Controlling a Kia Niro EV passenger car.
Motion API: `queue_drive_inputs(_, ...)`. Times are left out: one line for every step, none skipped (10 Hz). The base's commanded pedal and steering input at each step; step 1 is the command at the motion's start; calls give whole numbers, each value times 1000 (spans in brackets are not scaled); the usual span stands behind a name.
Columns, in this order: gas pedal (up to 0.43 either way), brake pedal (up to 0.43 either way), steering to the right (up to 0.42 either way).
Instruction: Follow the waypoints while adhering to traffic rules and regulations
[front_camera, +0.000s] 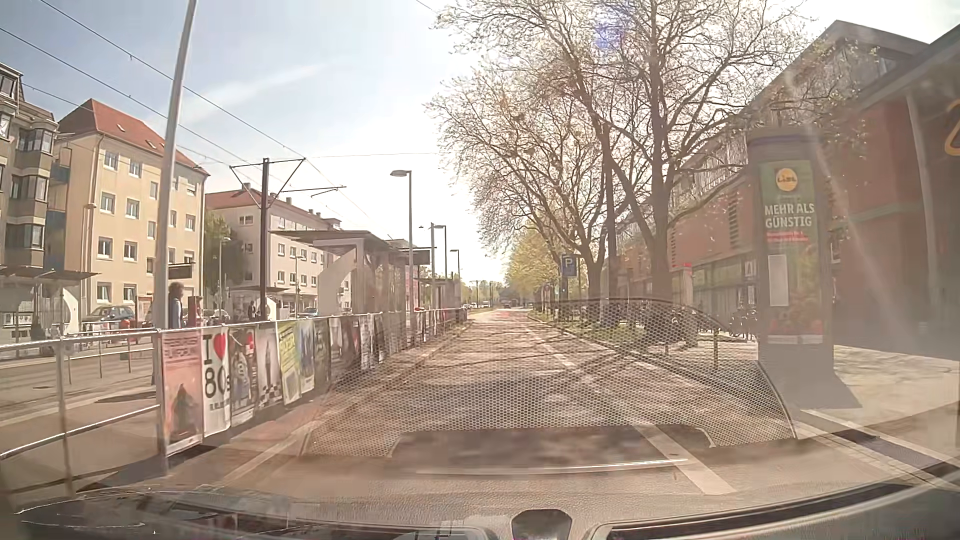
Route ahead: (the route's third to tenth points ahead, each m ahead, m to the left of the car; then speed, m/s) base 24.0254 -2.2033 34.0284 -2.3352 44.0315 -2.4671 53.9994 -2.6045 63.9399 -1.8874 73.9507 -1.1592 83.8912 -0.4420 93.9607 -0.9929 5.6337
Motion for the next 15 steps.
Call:
queue_drive_inputs(220,0,6)
queue_drive_inputs(209,0,6)
queue_drive_inputs(209,0,6)
queue_drive_inputs(197,0,6)
queue_drive_inputs(189,0,5)
queue_drive_inputs(177,0,5)
queue_drive_inputs(177,0,5)
queue_drive_inputs(177,0,5)
queue_drive_inputs(177,0,5)
queue_drive_inputs(169,0,5)
queue_drive_inputs(169,0,5)
queue_drive_inputs(157,0,5)
queue_drive_inputs(157,0,5)
queue_drive_inputs(150,0,5)
queue_drive_inputs(138,0,5)
